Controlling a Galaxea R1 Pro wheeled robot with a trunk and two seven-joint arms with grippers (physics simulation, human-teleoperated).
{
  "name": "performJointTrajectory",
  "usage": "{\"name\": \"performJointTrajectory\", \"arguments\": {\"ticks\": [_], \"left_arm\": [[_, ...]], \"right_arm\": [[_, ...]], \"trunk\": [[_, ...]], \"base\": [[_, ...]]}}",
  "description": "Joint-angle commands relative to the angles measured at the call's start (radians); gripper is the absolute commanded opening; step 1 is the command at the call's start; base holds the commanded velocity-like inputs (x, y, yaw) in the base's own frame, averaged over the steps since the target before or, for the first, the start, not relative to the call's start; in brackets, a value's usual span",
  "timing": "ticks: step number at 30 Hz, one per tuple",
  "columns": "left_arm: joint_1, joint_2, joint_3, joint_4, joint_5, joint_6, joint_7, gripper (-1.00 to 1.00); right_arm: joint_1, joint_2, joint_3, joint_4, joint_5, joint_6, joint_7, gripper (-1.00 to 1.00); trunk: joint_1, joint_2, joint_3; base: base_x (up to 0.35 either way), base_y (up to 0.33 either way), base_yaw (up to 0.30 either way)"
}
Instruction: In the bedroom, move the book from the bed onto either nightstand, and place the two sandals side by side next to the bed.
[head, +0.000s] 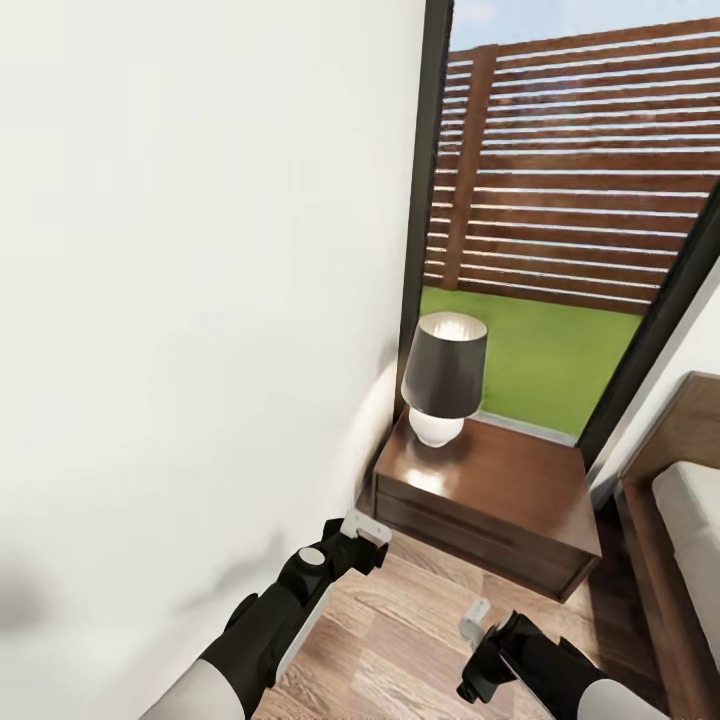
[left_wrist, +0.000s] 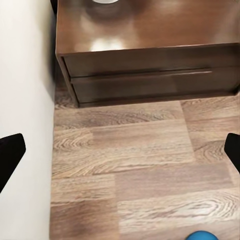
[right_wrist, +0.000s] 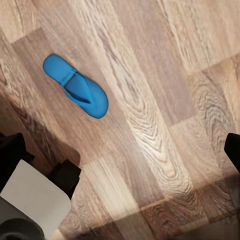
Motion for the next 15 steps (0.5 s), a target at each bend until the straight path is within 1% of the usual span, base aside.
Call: {"name": "performJointTrajectory", "arguments": {"ticks": [1,8,12,15], "left_arm": [[-0.001,0.0,0.0,-0.002,0.003,0.004,-0.001,1.0],[-0.001,0.0,0.001,0.005,0.013,-0.003,0.0,1.0],[-0.002,0.0,0.001,0.006,0.04,-0.005,0.003,1.0],[-0.003,0.0,0.001,0.005,0.053,-0.006,0.006,1.0]], "right_arm": [[0.0,0.0,0.002,-0.003,0.016,0.003,0.003,1.0],[-0.001,0.013,0.003,-0.007,0.04,0.005,-0.009,1.0],[-0.001,0.023,0.003,-0.006,0.066,0.005,-0.012,1.0],[-0.001,0.027,0.003,-0.006,0.082,0.005,-0.013,1.0]], "trunk": [[0.0,-0.001,-0.003],[0.0,-0.001,-0.014],[0.0,-0.001,-0.021],[0.0,-0.001,-0.026]], "base": [[0.0,0.0,0.0],[0.0,0.0,0.0],[0.0,0.0,0.0],[0.0,0.0,0.0]]}}
